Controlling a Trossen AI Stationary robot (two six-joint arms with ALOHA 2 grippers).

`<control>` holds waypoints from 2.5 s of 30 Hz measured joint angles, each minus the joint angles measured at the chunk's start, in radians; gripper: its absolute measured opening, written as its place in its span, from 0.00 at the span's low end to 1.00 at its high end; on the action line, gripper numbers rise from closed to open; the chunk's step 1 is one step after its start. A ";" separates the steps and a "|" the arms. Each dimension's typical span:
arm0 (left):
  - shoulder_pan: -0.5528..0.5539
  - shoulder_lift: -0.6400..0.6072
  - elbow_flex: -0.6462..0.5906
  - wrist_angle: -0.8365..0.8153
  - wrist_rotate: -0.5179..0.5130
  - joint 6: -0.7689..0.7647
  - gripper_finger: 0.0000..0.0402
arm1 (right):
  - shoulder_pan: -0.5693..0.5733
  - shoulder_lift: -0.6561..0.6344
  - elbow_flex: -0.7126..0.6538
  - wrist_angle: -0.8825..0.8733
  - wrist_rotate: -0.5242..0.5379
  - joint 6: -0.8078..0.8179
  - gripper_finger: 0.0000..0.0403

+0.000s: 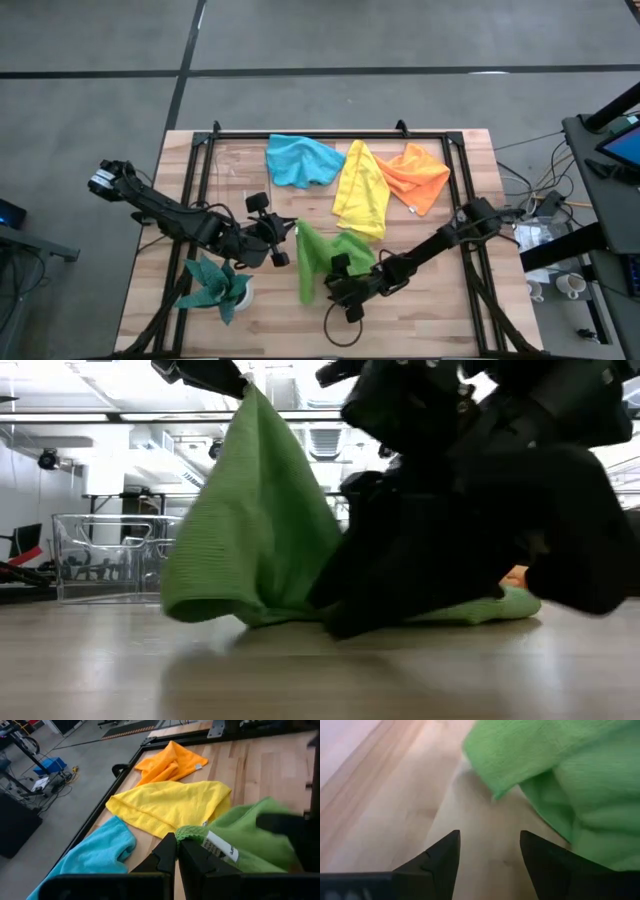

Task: Roll microfiber towels into tight, uniform cylinder then place into a basket
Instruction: Fold the green microfiber towel

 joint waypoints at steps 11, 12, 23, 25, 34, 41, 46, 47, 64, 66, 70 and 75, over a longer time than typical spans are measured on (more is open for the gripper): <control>0.000 0.000 -0.006 0.036 0.006 -0.008 0.00 | -0.058 0.052 0.101 0.075 -0.013 -0.080 0.48; 0.000 0.000 -0.008 0.037 0.008 -0.008 0.00 | -0.061 0.051 0.102 0.083 -0.013 -0.080 0.48; -0.002 0.093 -0.010 0.053 0.030 -0.044 0.00 | -0.116 0.053 0.099 0.185 -0.069 0.020 0.48; -0.002 0.111 0.000 0.054 0.031 -0.044 0.00 | -0.122 0.053 0.099 0.209 -0.079 0.044 0.48; -0.002 0.117 0.028 0.064 0.005 -0.035 0.00 | -0.136 0.053 0.098 0.259 -0.207 0.143 0.47; -0.002 0.116 0.028 0.099 -0.055 -0.025 0.00 | -0.141 0.089 0.098 0.306 -0.209 0.268 0.43; 0.000 0.116 0.031 0.136 -0.076 0.001 0.00 | -0.140 0.141 0.125 0.316 -0.217 0.323 0.40; 0.000 0.116 0.031 0.134 -0.076 0.003 0.00 | -0.139 0.149 0.131 0.317 -0.222 0.328 0.39; -0.001 0.116 0.031 0.159 -0.127 0.026 0.00 | -0.133 0.186 0.152 0.310 -0.285 0.380 0.25; -0.001 0.116 0.031 0.159 -0.134 0.027 0.00 | -0.132 0.186 0.152 0.293 -0.288 0.380 0.22; -0.001 0.115 0.031 0.158 -0.150 0.046 0.00 | -0.130 0.185 0.151 0.256 -0.300 0.358 0.12; 0.000 0.103 0.031 0.160 -0.159 0.052 0.00 | -0.120 0.138 0.148 0.130 -0.314 0.331 0.03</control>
